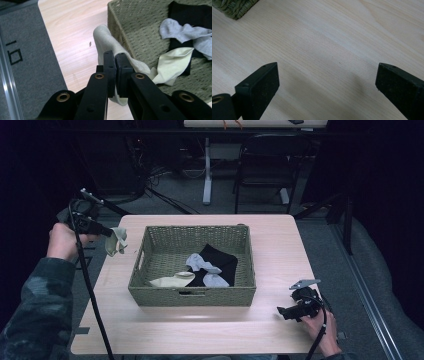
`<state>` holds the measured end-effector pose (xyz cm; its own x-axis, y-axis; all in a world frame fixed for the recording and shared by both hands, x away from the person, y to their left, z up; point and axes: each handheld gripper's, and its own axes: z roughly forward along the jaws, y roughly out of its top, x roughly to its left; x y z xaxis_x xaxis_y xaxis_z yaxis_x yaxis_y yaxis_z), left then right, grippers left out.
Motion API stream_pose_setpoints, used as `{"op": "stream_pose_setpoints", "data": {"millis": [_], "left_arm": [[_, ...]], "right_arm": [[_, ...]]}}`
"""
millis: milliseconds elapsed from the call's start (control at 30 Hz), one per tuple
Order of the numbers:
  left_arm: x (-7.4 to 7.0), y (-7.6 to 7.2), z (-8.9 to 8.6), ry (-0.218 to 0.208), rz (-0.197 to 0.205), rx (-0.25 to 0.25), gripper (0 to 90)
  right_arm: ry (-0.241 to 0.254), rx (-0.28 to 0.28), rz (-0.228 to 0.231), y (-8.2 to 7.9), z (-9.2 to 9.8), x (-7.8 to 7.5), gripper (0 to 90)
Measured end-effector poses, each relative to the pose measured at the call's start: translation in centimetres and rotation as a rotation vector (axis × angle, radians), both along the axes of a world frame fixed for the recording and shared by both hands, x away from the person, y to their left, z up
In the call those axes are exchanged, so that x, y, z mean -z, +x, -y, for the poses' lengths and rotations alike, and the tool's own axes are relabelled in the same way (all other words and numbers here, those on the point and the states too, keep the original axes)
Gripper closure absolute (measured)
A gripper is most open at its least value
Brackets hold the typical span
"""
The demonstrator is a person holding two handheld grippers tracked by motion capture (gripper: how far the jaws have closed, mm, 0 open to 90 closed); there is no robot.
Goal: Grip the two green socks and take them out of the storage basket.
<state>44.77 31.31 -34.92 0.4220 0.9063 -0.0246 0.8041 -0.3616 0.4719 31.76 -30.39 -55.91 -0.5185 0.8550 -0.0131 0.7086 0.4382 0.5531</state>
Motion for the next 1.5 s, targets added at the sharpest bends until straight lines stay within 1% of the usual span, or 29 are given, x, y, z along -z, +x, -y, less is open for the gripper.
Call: {"op": "stream_pose_setpoints", "data": {"millis": [100,233,267,400,467,667,733,833,867,900,1033,1133,1233,1267,1367,1400,1467,1500], "left_arm": [[0.8,0.0,-0.5,-0.007,-0.011,-0.014,88.1],[2.0,0.0,-1.1,-0.009,-0.025,-0.019,88.1],[2.4,0.0,-1.2,-0.016,-0.028,-0.024,88.1],[4.0,0.1,-1.6,-0.021,-0.051,-0.03,88.1],[4.8,0.1,-1.8,-0.032,-0.055,-0.043,88.1],[6.8,0.3,-2.4,-0.042,-0.076,-0.061,88.1],[7.5,0.4,-2.5,-0.038,-0.088,-0.059,88.1],[8.6,0.5,-2.7,-0.051,-0.098,-0.071,88.1],[9.1,0.5,-2.8,-0.049,-0.11,-0.074,88.2],[9.5,0.6,-2.8,-0.056,-0.113,-0.075,88.2],[11.1,0.8,-2.9,-0.055,-0.143,-0.088,88.2],[12.7,0.9,-3.0,-0.065,-0.166,-0.099,88.2],[13.7,1.0,-3.1,-0.062,-0.185,-0.105,88.1],[14.2,1.0,-3.0,-0.066,-0.192,-0.114,88.1],[15.1,1.0,-3.2,-0.069,-0.204,-0.117,88.0],[15.5,1.0,-3.2,-0.078,-0.202,-0.123,87.9],[15.9,1.1,-3.4,-0.08,-0.217,-0.128,87.1],[16.1,1.1,-3.5,-0.086,-0.219,-0.129,85.2]], "right_arm": [[-0.002,-0.001,0.002,0.0,0.0,0.0,4.4],[-0.003,-0.001,0.0,0.0,0.0,0.0,4.4],[-0.003,-0.001,0.001,0.0,0.0,0.0,4.4],[-0.002,-0.001,0.001,0.0,0.0,0.0,4.4],[-0.002,-0.001,0.0,0.0,0.0,0.0,4.4],[-0.005,0.0,0.001,0.0,0.0,0.0,4.4],[-0.007,0.002,0.003,0.0,0.0,0.0,4.4],[-0.007,0.0,0.001,-0.1,0.0,-0.1,4.3],[-0.007,0.001,0.001,-0.1,0.0,-0.1,4.3],[-0.006,0.001,0.001,-0.1,0.0,-0.1,4.3],[-0.007,0.0,0.001,-0.1,0.0,-0.1,4.3],[-0.009,-0.002,-0.001,-0.1,0.0,-0.1,4.3],[-0.004,0.0,0.0,-0.1,0.0,-0.1,4.3],[-0.006,0.0,0.001,-0.1,0.0,-0.1,4.3],[-0.007,-0.004,-0.002,0.0,0.0,-0.1,4.3],[-0.007,-0.006,-0.004,0.0,0.0,-0.1,4.3],[-0.011,-0.007,-0.004,-0.1,0.0,-0.1,4.3],[-0.01,-0.006,-0.003,-0.1,0.1,-0.1,4.3]]}}
